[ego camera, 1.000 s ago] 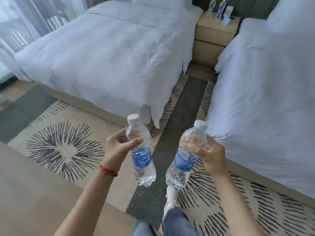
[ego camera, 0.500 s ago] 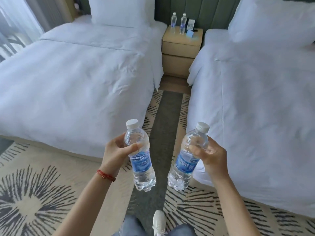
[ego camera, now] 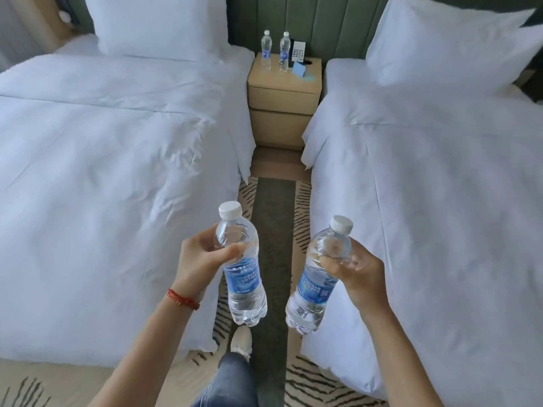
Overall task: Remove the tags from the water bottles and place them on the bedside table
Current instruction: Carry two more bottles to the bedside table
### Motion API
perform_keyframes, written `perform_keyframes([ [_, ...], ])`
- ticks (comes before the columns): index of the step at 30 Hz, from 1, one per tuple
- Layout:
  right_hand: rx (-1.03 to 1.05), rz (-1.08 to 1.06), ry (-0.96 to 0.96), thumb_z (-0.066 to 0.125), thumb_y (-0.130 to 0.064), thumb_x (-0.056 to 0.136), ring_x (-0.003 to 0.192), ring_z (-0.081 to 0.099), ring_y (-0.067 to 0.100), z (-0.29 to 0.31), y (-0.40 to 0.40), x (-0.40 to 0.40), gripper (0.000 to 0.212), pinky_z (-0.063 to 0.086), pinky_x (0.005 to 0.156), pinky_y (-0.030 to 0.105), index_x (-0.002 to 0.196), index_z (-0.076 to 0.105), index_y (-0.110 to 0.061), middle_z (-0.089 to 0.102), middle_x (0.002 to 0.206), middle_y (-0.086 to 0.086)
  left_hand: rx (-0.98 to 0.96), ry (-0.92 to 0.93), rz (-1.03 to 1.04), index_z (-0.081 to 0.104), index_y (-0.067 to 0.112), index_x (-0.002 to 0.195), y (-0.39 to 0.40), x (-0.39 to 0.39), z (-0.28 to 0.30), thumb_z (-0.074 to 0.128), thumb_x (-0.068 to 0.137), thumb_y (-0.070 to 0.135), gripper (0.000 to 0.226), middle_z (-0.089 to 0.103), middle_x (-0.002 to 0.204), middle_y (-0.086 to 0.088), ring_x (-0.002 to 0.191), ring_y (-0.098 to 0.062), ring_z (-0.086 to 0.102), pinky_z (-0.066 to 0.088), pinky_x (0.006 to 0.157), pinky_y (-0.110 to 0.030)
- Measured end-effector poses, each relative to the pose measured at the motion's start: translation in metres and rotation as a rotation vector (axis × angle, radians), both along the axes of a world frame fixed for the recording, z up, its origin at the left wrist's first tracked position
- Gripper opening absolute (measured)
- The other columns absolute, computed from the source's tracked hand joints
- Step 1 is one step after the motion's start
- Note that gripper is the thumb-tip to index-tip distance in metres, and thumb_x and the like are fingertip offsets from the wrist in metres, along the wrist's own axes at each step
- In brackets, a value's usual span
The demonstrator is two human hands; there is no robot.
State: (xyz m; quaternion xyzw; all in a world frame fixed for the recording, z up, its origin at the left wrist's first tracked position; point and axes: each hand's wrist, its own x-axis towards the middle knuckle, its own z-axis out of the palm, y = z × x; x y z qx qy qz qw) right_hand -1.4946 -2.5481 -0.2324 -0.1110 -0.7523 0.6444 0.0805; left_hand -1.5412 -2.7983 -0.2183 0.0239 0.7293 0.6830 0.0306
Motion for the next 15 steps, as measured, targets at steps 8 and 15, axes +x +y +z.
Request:
perform_keyframes([
  [8, 0.046, -0.074, 0.009, 0.072, -0.035, 0.068, 0.088, 0.061, -0.012, 0.014, -0.018, -0.160, 0.022, 0.047, 0.056, 0.004, 0.085, 0.061, -0.043, 0.066, 0.084, -0.035, -0.008, 0.001, -0.028, 0.070, 0.019, 0.087, -0.016, -0.172, 0.018, 0.072, 0.052, 0.043, 0.042, 0.073, 0.079, 0.008, 0.077, -0.010, 0.068, 0.052, 0.062, -0.016],
  [15, 0.040, -0.056, 0.005, 0.072, -0.036, 0.062, 0.084, 0.062, -0.010, 0.017, -0.002, -0.273, 0.030, 0.047, 0.057, 0.006, 0.091, 0.062, -0.037, 0.068, 0.083, -0.030, 0.023, -0.019, -0.047, 0.071, 0.015, 0.092, 0.003, -0.284, 0.011, 0.073, 0.053, 0.041, 0.047, 0.074, 0.086, 0.002, 0.082, -0.013, 0.068, 0.053, 0.065, -0.018],
])
